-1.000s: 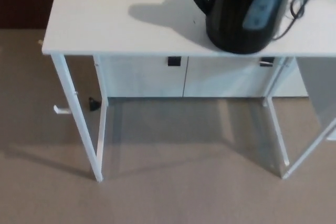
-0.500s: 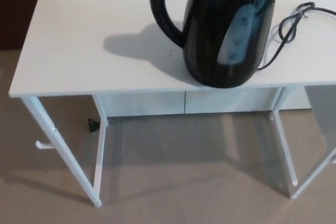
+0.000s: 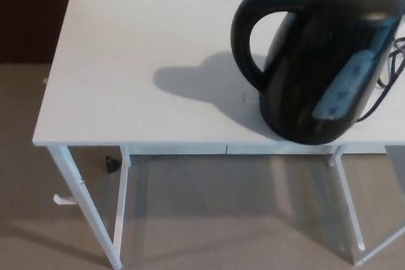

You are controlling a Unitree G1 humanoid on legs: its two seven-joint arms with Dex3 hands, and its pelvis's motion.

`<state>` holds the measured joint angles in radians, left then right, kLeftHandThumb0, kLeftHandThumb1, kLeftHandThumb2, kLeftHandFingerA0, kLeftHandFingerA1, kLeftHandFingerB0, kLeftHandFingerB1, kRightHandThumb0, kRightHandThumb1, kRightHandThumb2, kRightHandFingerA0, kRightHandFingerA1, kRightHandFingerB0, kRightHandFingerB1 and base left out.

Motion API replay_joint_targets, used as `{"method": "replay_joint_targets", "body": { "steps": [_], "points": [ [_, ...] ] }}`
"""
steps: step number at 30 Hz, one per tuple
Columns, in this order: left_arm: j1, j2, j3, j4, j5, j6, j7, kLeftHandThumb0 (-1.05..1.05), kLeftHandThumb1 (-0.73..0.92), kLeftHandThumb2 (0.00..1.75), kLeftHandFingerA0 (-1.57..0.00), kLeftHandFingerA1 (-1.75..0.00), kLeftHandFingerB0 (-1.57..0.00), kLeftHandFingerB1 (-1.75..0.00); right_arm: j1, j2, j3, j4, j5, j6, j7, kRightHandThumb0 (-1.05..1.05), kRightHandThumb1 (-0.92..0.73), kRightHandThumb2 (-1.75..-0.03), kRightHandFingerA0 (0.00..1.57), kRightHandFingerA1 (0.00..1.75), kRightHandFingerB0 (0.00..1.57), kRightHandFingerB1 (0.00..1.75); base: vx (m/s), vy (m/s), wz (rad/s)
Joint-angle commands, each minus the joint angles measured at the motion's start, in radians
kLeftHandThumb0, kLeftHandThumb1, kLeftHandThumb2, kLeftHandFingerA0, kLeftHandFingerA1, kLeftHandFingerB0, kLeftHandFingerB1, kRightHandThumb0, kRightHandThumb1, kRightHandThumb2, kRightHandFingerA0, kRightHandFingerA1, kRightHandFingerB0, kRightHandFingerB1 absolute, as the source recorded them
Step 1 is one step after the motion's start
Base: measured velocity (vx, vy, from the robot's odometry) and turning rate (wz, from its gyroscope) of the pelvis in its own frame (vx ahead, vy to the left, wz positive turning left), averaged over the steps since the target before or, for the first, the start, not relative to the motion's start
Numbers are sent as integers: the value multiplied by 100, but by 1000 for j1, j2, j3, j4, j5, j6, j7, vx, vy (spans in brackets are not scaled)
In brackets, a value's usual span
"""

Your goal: The robot walk towards a table in front and uses its left hand to pick up the pot from the base and places it on the table

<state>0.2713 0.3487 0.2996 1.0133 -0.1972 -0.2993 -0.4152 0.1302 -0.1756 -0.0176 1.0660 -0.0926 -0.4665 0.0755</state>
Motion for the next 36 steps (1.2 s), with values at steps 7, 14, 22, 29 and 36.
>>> {"method": "replay_joint_targets", "body": {
  "steps": [7, 14, 22, 29, 36],
  "points": [
    [7, 22, -31, 9, 43, -44, 20, -5, 51, 55, -51, -38, -42, -36, -18, -14, 4, 21, -9, 10, -13, -23, -61, -58, 69, 50, 48, 41, 105, -32, -3],
    [-6, 21, -26, 10, 32, -39, 10, -5, 51, 55, -49, -38, -42, -36, -21, -14, 6, 5, -8, 5, -12, -23, -61, -58, 70, 51, 48, 41, 27, 5, -6],
    [-16, 26, -26, 13, 35, -27, 15, -7, 50, 55, -50, -38, -43, -36, -7, -13, 8, -19, -11, 18, -17, -22, -61, -58, 69, 50, 47, 41, 21, 139, 5],
    [-15, 24, -13, -3, 19, -33, 2, -6, 50, 55, -49, -38, -41, -36, -15, -10, 7, -25, -15, 33, -22, -21, -62, -58, 69, 49, 48, 40, 64, 21, 6],
    [-37, -4, 141, -71, -120, 43, 61, 9, 50, 55, -45, -39, -36, -35, -36, 0, 2, -23, -9, 52, -14, -20, -62, -58, 66, 47, 46, 40, -12, -70, 3]
  ]
}}
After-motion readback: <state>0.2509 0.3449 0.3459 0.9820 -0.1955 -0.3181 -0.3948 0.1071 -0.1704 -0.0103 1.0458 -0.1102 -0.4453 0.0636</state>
